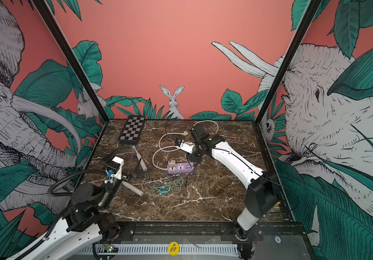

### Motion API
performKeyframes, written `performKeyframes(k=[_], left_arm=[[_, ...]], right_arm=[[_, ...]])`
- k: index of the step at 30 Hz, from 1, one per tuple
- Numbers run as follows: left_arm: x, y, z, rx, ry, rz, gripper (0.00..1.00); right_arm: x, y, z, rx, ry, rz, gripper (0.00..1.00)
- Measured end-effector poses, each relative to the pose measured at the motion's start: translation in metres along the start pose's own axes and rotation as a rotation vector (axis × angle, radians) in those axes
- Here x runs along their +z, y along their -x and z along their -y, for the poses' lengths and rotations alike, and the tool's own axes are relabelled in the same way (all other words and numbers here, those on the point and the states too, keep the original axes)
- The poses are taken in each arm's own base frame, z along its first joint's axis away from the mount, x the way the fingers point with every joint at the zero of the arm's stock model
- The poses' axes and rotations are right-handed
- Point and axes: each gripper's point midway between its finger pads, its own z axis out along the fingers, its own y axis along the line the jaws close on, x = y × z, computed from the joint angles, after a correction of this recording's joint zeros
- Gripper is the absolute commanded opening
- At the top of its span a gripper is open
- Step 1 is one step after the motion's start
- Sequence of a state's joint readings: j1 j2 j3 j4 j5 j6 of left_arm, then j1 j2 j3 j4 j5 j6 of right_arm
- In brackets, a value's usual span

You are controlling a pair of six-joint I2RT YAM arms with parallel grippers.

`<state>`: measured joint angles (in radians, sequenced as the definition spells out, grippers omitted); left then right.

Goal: Charge the electric toothbrush
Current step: Insert the plug into the socket.

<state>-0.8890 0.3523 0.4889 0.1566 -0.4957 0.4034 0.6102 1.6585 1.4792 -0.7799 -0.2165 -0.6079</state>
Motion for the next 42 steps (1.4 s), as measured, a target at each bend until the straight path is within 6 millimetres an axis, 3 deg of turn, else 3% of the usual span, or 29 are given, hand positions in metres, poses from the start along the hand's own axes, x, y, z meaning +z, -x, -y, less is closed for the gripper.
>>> performKeyframes(k=[7, 18, 24, 32, 42], left_arm=[[-0.008, -0.022, -0.009, 0.029, 0.067, -0.035, 0.99], [-0.006, -0.031, -0.009, 0.076, 0.089, -0.05, 0.99], [-0.006, -0.035, -0.008, 0.09, 0.091, -0.057, 0.99], [-0.004, -0.038, -0.008, 0.101, 0.094, -0.061, 0.99], [-0.002, -0.04, -0.008, 0.11, 0.093, -0.065, 0.99]], right_arm=[[0.038, 0.003, -0.013, -0.039, 0.139, 0.006, 0.0], [0.078, -0.005, -0.03, -0.107, 0.235, -0.045, 0.0], [0.083, -0.005, -0.024, -0.145, 0.211, -0.049, 0.0], [0.085, 0.012, -0.007, -0.194, 0.173, -0.024, 0.0], [0.095, 0.003, -0.014, -0.234, 0.233, -0.076, 0.0]])
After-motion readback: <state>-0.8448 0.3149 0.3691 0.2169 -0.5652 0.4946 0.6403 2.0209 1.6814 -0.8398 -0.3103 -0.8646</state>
